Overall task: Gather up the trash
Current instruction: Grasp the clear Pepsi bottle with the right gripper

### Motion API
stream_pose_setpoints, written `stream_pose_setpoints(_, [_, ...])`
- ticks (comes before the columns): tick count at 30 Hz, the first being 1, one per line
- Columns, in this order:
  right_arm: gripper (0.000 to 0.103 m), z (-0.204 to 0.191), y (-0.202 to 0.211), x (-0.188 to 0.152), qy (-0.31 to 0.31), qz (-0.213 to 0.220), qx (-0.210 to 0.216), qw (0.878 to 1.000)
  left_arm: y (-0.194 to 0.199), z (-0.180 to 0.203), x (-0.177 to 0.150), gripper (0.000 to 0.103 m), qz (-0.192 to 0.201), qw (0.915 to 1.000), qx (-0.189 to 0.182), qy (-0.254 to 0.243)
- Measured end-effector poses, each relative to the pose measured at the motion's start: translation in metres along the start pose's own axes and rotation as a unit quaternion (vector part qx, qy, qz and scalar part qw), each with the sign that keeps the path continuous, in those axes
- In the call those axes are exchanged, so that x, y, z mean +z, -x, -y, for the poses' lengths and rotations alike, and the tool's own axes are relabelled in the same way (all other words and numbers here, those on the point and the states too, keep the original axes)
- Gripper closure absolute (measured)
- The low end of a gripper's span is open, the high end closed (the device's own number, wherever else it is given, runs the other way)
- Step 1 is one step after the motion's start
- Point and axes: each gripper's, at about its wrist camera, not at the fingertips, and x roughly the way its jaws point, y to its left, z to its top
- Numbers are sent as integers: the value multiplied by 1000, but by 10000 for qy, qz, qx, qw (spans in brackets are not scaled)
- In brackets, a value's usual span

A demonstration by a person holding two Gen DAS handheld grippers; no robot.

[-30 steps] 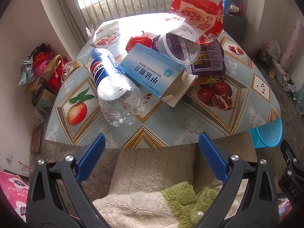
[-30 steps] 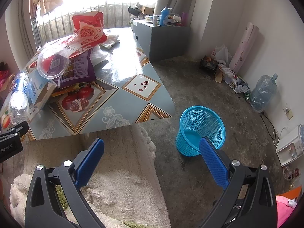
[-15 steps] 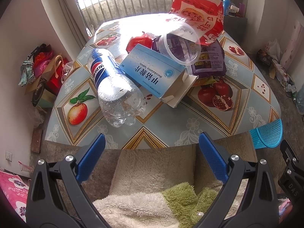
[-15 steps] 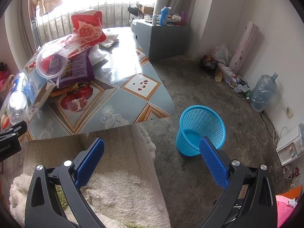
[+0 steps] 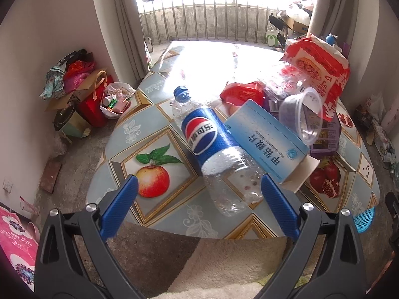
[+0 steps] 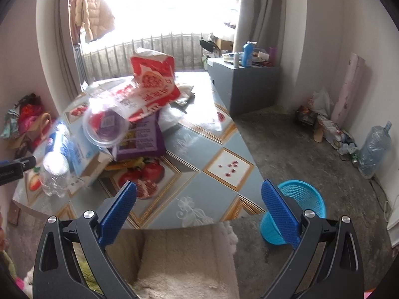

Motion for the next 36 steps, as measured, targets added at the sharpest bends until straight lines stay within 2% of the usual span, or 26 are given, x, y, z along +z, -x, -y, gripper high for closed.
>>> stream_pose_setpoints(6, [6,-59,-6,29,333,240,1039,9937,-10,-40,6,9,200,9994,-50,288])
stream_pose_setpoints(9, [16,-97,-17,44,513,118,1673,9845,-15,-61,7,9,450,9975,-345,433])
stream_pose_setpoints(12, [26,-136,-34,52,713,-136,2063,9758,-21,-79,9,9,676,9946,-523,590])
stream_pose_setpoints(15, [35,-172,-55,55,866,-518,2446,9644,-39,-94,16,9,512,9945,-577,704])
stream_pose_setpoints(19, [43,-208,-81,57,1047,-987,2669,9529,-66,-115,26,9,264,9926,-719,940])
stream_pose_setpoints(23, [44,-234,-109,57,1128,-1498,2850,9400,-89,-126,34,9,88,9907,-849,1062])
stream_pose_setpoints(25, [44,-245,-121,55,1210,-1677,2820,9369,-101,-128,37,26,-18,9895,-983,1063])
stream_pose_setpoints(26, [44,-249,-126,54,1261,-1733,2796,9359,-109,-128,38,28,-130,9886,-1048,1071])
stream_pose_setpoints(28, [44,-256,-134,52,1322,-1869,2747,9339,-122,-126,39,41,-302,9861,-1205,1105])
stream_pose_setpoints(31, [44,-262,-144,51,1402,-2069,2652,9312,-136,-124,38,51,-491,9825,-1389,1136])
stream_pose_setpoints(36, [44,-274,-150,50,1566,-2117,2642,9278,-143,-121,38,63,-583,9810,-1494,1096])
